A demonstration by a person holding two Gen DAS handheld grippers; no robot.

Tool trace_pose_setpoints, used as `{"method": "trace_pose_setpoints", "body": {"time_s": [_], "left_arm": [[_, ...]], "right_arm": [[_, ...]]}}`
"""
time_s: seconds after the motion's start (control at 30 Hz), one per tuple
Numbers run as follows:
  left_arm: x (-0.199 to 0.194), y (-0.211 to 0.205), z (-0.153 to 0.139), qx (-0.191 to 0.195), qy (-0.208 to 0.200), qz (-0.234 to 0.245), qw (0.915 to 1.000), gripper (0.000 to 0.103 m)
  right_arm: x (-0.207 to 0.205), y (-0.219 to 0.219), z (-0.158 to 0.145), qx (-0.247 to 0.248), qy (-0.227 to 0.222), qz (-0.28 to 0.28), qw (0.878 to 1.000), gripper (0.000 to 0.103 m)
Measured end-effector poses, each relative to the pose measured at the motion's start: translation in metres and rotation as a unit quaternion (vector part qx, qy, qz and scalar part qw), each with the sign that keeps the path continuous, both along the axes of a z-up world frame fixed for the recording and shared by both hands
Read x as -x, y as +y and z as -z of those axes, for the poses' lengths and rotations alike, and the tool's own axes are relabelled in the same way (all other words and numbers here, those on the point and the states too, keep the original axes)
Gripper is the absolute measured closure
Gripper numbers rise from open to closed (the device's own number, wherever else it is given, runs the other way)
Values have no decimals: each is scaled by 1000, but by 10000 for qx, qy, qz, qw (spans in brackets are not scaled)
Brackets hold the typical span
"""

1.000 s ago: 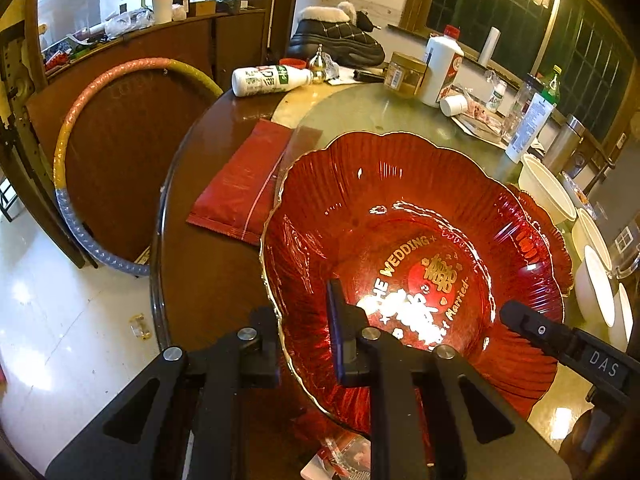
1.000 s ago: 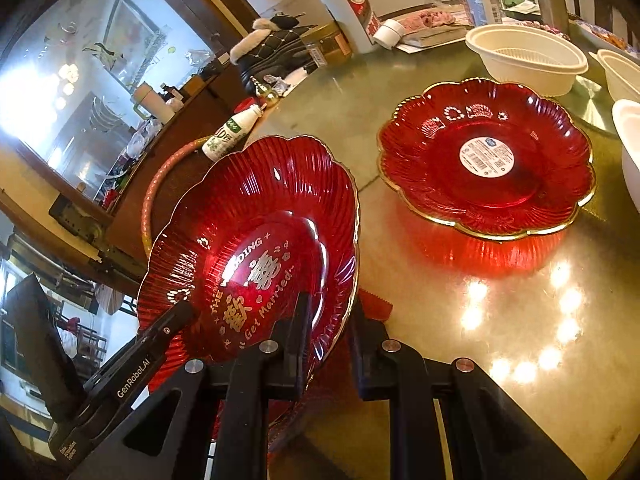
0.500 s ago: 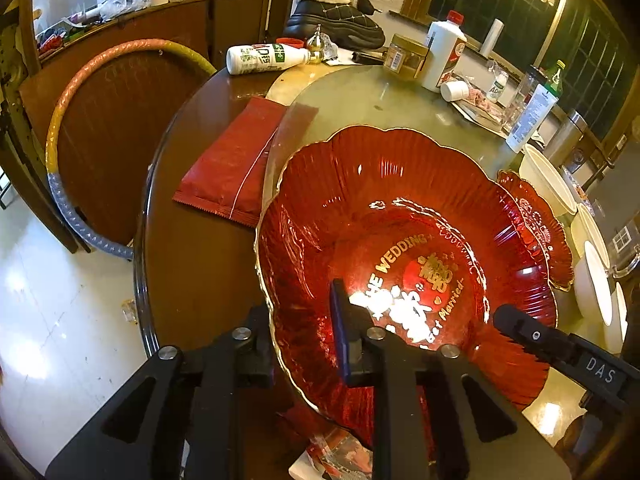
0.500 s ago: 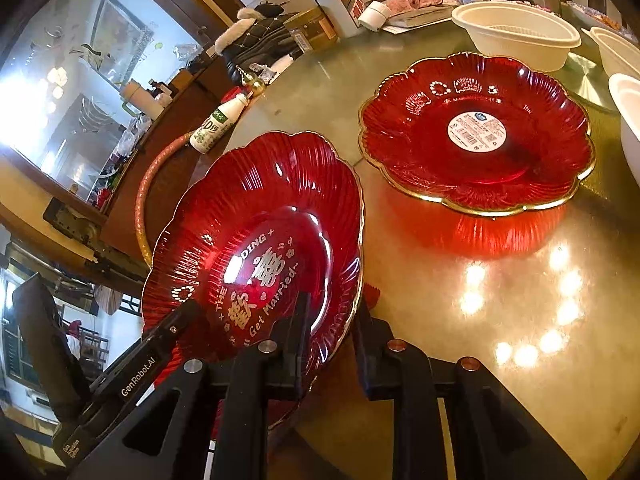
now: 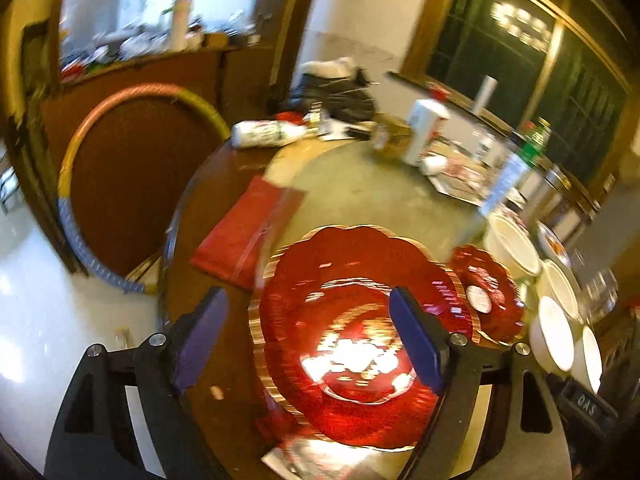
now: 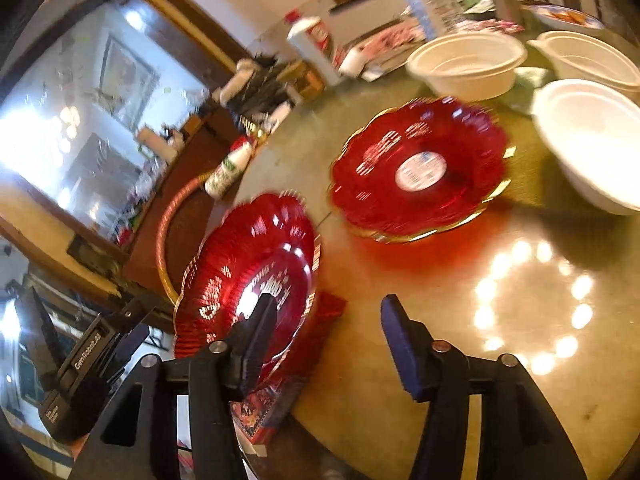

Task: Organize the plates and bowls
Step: 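Grasp the small labelled red plate with the left gripper while the right holds the large plate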

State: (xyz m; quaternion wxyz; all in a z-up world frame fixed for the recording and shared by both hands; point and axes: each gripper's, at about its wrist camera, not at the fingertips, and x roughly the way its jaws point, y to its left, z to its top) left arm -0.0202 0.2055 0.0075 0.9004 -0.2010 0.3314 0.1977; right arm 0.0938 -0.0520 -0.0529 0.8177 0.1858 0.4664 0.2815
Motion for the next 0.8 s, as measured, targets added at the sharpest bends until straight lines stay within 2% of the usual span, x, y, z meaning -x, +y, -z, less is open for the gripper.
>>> {"method": "trace_pose_setpoints", "body": {"time_s": [0.1, 0.17, 0.3, 0.37, 0.47, 0.6, 0.7, 0.8], "left_arm": [[-15, -27, -13, -174, -27, 521, 9985, 17], [-32, -49, -21, -172, 13, 1059, 9942, 12], [-80, -84, -30, -155, 266, 2218, 9746, 12], [-105, -93, -31, -324, 528, 2223, 9730, 12], [-149, -102, -26, -375, 998, 2326, 9667, 12], [-191, -113, -2, -431, 1592, 2472, 9548, 12], [-212, -114, 17, -343, 1936, 2510, 9478, 12], [-229, -110, 32, -5, 2153, 2526, 9433, 13]], "right_arm": [[-4, -25, -4, -209, 34, 240, 9995, 43], [-9, -40, -5, -315, 63, 431, 9986, 43], [-24, -58, -1, -541, 273, 617, 9963, 42], [-34, -63, 2, -638, 372, 684, 9949, 42], [-47, -68, 6, -733, 510, 734, 9933, 42], [-70, -70, 16, -764, 740, 845, 9907, 42], [-86, -69, 24, -730, 865, 851, 9899, 42], [-98, -67, 30, -689, 930, 823, 9899, 42]]}}
